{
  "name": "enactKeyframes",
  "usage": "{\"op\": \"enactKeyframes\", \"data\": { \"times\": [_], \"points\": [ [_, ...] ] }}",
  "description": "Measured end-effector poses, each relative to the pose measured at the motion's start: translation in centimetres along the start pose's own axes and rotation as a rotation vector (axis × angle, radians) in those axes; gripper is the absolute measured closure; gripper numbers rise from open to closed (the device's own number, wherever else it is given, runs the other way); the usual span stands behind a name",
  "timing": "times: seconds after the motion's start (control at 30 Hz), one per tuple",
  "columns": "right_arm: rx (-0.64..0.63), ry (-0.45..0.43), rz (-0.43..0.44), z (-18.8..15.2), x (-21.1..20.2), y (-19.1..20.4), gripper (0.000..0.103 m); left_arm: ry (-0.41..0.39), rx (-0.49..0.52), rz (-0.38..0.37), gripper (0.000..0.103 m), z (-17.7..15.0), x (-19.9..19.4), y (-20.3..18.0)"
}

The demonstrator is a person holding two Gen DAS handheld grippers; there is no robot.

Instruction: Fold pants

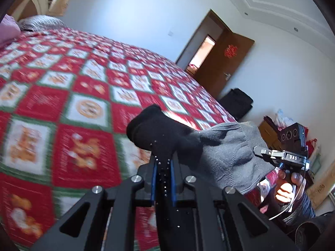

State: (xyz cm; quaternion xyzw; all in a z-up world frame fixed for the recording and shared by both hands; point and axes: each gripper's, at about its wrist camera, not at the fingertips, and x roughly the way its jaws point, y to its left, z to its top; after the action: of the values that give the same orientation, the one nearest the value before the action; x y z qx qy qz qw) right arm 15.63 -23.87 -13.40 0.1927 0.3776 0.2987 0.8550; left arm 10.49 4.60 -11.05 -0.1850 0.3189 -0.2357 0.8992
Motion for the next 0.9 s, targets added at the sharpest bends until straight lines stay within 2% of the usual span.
{"op": "enactKeyframes", "data": {
  "times": [0.23,0.33,0.4,0.43,0.5,0.53,0.57,0.6,0.67,0.7,0.77,0.83,0.9],
  "points": [
    [-0.103,0.066,0.107,5.9,11.6,5.5,0.077,-0.095,-0.058,0.202,0.092,1.7,-5.7,6.9],
    [-0.101,0.142,0.138,6.0,17.9,7.4,0.077,-0.095,-0.091,0.304,0.092,0.8,-6.6,9.7],
    [-0.109,0.192,0.127,5.0,21.5,8.1,0.077,-0.067,-0.108,0.384,0.091,-0.2,-6.5,11.6],
    [-0.103,0.200,0.106,4.5,22.7,8.0,0.077,-0.052,-0.128,0.404,0.084,-0.8,-6.3,12.8],
    [-0.049,0.192,0.080,3.6,23.7,6.8,0.072,-0.042,-0.163,0.437,0.065,-1.8,-6.0,14.3],
    [-0.003,0.190,0.099,3.5,23.7,5.6,0.070,-0.056,-0.166,0.457,0.046,-2.0,-6.1,14.7],
    [0.040,0.190,0.115,3.3,23.5,4.7,0.066,-0.066,-0.166,0.466,0.035,-2.0,-6.5,15.0],
    [0.060,0.190,0.109,3.1,23.2,3.8,0.062,-0.075,-0.168,0.471,0.032,-1.8,-6.6,15.2],
    [0.050,0.173,0.089,2.8,22.1,3.4,0.062,-0.096,-0.163,0.461,0.032,-1.4,-6.9,15.0],
    [0.043,0.164,0.072,2.9,21.6,3.4,0.058,-0.118,-0.153,0.462,0.032,-1.1,-7.0,14.8],
    [0.025,0.142,0.047,2.8,20.5,3.9,0.055,-0.138,-0.136,0.480,0.025,-0.6,-6.8,14.6],
    [-0.001,0.144,0.068,2.5,19.9,4.5,0.055,-0.142,-0.109,0.536,0.022,-0.2,-6.2,14.5],
    [-0.051,0.168,0.031,1.7,19.9,5.1,0.055,-0.132,-0.121,0.603,0.022,-0.1,-5.5,15.2]
  ]
}}
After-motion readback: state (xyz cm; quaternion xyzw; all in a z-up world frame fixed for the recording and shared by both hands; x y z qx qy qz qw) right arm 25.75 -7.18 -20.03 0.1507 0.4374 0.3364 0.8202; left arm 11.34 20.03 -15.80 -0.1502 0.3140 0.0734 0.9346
